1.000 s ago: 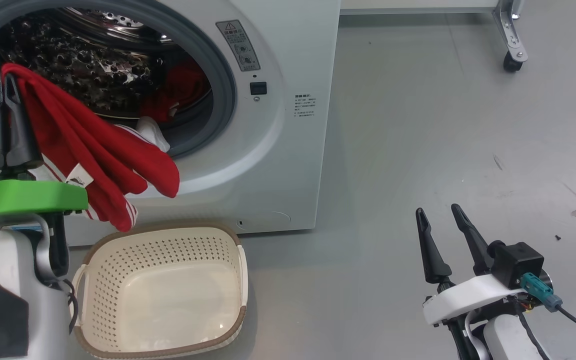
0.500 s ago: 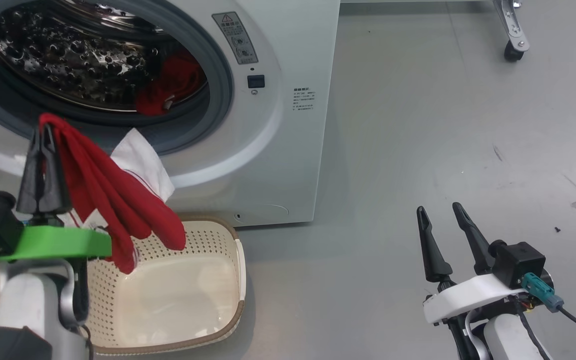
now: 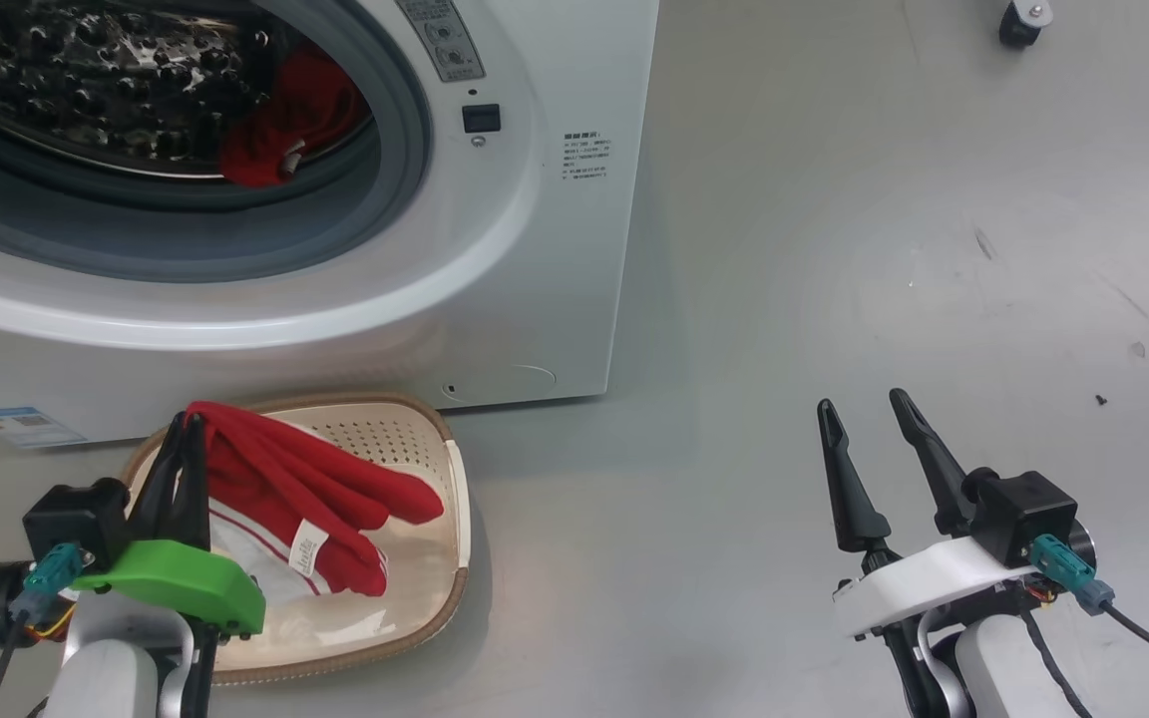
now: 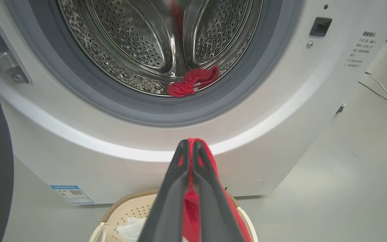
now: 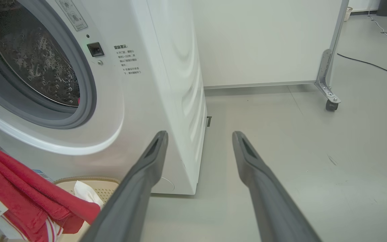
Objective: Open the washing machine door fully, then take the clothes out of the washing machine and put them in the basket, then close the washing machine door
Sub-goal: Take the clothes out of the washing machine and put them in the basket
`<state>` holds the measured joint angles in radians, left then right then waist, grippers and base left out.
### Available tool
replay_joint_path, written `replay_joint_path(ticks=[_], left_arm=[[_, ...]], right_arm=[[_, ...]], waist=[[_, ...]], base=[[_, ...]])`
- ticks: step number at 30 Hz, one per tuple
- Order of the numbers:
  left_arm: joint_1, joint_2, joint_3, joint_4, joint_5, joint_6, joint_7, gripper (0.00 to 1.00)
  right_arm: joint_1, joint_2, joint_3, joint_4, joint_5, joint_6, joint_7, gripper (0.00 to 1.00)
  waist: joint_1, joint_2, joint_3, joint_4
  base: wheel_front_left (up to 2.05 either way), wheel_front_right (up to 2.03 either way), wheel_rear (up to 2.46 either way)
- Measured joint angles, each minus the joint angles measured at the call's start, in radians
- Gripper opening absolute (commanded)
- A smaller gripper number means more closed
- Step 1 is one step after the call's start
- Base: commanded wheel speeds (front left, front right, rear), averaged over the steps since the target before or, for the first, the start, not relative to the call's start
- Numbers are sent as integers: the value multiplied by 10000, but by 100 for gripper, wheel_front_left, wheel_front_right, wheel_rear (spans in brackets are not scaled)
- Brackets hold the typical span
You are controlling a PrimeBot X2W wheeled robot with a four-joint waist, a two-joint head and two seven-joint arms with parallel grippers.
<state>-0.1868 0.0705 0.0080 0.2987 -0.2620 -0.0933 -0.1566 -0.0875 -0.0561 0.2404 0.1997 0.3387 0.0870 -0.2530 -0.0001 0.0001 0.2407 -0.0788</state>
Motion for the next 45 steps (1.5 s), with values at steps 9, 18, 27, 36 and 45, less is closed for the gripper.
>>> replay_joint_path(ticks=[9,18,27,36,45], left_arm=[[-30,71,-23,1005,-4,-2,261,0],[-910,389,2,1818,88,-2,334,0],[-1420,784,328,3074,88,90,470,0],[-1625,811,692,4360,-105,267,500,0],[-1872,805,754,5170,-140,276,428,0]], right_arm=[[-350,0,109,-150,-104,2,0,100],[-707,12,232,-307,-244,15,0,100],[-976,40,203,-399,-244,12,0,100],[-996,69,69,-420,-247,-19,0,100],[-1113,71,71,-416,-339,-27,0,100]], waist=[[0,0,764,-338],[0,0,1651,-885],[0,0,2348,-1368],[1,0,2677,-1592],[1,0,2667,-1562]], base=[[0,0,0],[0,0,0],[0,0,0],[0,0,0],[0,0,0]])
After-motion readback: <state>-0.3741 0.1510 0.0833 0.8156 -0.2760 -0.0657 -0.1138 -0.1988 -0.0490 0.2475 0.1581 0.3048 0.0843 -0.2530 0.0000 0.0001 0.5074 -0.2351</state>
